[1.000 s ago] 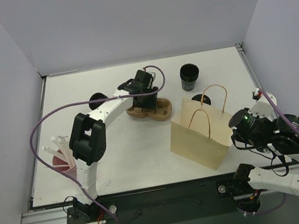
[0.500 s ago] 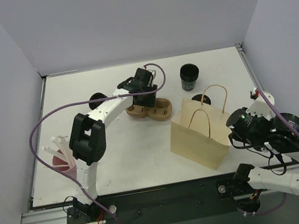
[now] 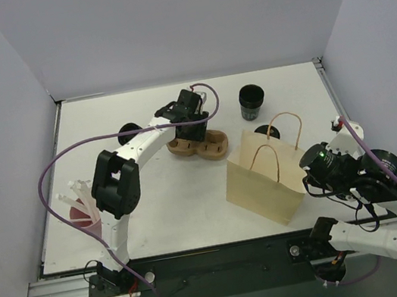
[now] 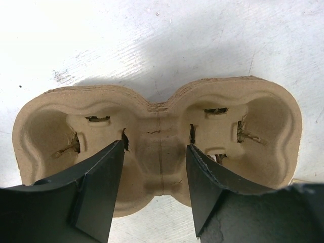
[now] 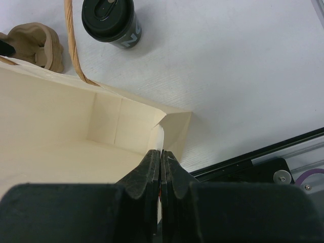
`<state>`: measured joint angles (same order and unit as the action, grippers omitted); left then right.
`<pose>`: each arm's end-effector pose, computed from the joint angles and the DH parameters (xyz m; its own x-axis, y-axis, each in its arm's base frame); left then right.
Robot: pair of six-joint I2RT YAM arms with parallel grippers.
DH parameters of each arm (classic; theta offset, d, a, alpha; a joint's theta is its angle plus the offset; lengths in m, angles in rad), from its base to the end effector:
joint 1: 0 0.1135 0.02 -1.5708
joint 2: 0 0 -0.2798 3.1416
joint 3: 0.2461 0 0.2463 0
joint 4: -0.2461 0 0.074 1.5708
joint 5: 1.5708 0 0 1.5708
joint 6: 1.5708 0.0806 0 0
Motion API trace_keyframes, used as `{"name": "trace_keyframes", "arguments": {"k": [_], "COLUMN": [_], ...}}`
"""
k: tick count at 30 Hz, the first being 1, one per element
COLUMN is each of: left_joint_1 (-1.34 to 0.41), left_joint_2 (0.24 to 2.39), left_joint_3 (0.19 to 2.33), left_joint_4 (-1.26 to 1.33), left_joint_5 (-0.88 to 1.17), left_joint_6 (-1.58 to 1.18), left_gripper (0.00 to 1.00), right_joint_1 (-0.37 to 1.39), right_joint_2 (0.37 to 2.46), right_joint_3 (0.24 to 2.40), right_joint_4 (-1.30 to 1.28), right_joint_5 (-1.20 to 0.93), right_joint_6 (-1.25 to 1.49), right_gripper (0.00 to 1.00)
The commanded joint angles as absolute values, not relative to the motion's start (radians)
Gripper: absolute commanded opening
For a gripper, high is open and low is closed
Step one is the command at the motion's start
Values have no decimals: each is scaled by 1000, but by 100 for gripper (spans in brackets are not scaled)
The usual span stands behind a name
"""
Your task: Pack the takeout coffee
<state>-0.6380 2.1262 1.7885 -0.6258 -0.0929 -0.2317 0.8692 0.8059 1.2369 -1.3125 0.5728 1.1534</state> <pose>0.4068 -0.2923 0.2020 -0.7684 0.2851 -0.5729 0.3843 0.9214 -0.0569 0.1033 0.0546 0.3603 -0.5853 0.4976 -0.6402 0.2853 0.8654 0.4118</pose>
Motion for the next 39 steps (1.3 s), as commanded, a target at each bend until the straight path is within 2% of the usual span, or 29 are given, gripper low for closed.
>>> {"name": "trace_keyframes", "arguments": {"k": [1,20,31,39], "left_joint_1": [-630,-630,-630,-630], "left_joint_2": [2098,2109,2121,2114], "left_joint_3": [1801,1789,1778,1804], "left_joint_4": [-611,-604,-603,-617], "left_joint_5": [-83,-71,-77,-75], "left_joint_6": [-242,-268,-279,-268], "left_gripper": [62,61,57,50], "right_joint_1": [861,862,861,857], "right_joint_2": [824,815,808,816], "right_joint_3": [1224,1223,1223,1226], "right_joint_4": [-1399,-1401,-1401,-1402], "right_joint_5": [580,583,586,592], "right_joint_6": [1149,1135,1129,1121], "right_gripper": [2,2,2,2]}}
